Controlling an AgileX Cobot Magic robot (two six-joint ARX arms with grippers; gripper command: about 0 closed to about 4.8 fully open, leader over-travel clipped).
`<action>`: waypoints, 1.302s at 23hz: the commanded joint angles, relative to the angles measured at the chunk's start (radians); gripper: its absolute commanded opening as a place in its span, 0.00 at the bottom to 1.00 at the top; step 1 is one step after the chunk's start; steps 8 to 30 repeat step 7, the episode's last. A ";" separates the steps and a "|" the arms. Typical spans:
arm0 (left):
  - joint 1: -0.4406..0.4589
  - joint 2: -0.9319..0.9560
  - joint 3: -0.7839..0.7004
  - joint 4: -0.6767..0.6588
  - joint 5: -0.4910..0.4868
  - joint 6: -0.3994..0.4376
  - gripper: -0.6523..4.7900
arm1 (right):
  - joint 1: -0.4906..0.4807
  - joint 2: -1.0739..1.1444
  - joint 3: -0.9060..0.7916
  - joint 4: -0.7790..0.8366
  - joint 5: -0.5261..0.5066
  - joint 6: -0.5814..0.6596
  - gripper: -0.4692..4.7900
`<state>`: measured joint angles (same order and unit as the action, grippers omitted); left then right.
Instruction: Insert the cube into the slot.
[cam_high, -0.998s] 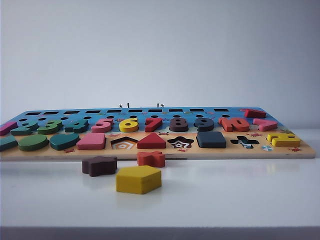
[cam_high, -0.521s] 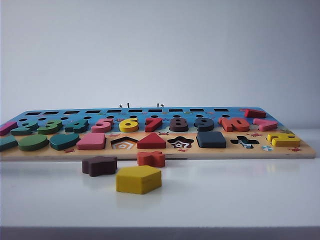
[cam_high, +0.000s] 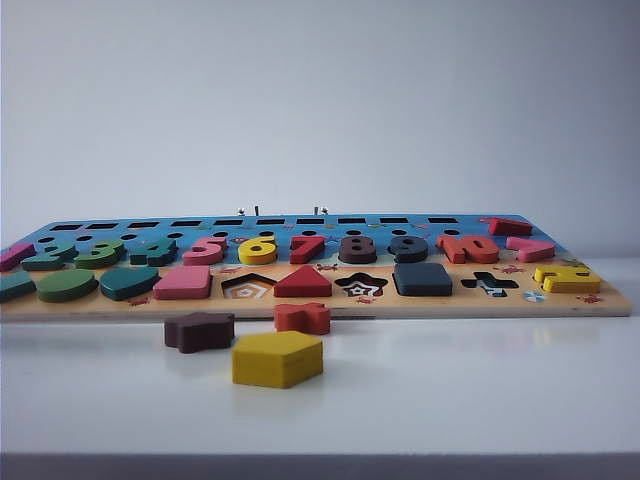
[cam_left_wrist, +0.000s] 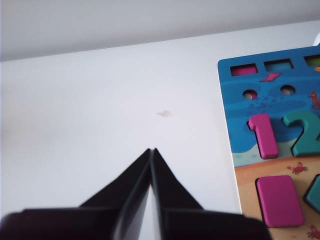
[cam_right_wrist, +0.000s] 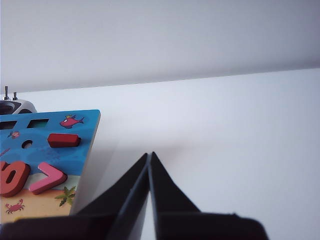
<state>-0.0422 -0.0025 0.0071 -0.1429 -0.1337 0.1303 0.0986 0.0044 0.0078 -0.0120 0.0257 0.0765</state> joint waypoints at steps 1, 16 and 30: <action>0.001 0.002 0.002 0.012 0.002 0.001 0.15 | 0.000 -0.002 -0.003 0.008 -0.003 -0.006 0.09; 0.001 0.002 0.002 0.015 0.002 0.001 0.15 | 0.000 -0.002 -0.003 0.008 -0.003 -0.007 0.09; 0.001 0.002 0.002 0.015 0.002 0.001 0.15 | 0.000 -0.002 -0.003 0.008 -0.003 -0.007 0.09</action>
